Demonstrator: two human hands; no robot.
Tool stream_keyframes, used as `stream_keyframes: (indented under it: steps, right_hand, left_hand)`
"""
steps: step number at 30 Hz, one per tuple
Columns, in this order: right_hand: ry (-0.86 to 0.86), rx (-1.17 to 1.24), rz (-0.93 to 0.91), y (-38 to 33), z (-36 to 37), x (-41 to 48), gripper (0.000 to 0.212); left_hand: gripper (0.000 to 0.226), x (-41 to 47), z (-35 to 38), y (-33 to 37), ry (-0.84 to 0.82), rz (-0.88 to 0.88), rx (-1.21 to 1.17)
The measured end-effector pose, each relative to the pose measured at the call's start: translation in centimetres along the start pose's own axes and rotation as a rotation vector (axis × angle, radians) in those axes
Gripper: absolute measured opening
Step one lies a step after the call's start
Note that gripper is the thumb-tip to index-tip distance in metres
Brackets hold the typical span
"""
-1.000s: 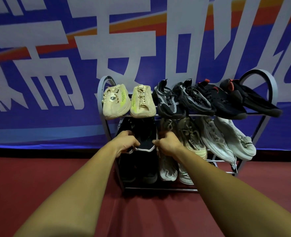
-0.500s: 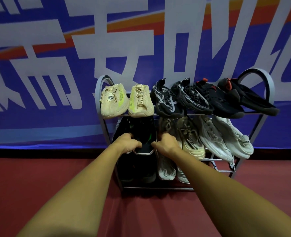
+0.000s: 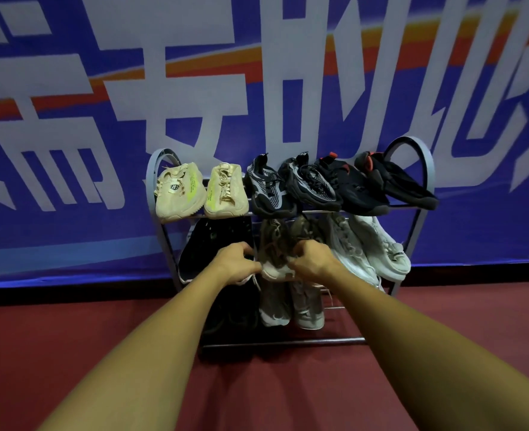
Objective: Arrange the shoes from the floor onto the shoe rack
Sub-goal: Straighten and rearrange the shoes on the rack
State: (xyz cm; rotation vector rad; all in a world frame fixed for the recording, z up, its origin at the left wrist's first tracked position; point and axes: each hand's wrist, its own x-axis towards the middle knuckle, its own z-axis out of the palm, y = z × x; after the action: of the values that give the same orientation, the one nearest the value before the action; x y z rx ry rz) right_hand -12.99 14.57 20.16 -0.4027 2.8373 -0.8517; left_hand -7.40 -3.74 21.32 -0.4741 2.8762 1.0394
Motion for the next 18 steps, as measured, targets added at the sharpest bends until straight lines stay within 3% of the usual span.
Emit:
stream_keyframes:
  steps: [12,18]
  right_hand:
    - [-0.154,-0.266,0.054,4.5,-2.1,-1.8,0.062]
    - [-0.254,-0.159,0.07,5.4,-2.3,-1.2,0.074]
  left_hand:
    - [0.052,0.6,6.8,5.6,-0.167,0.241,0.137]
    - [0.059,1.7,8.7,6.4,-0.141,0.252,0.199]
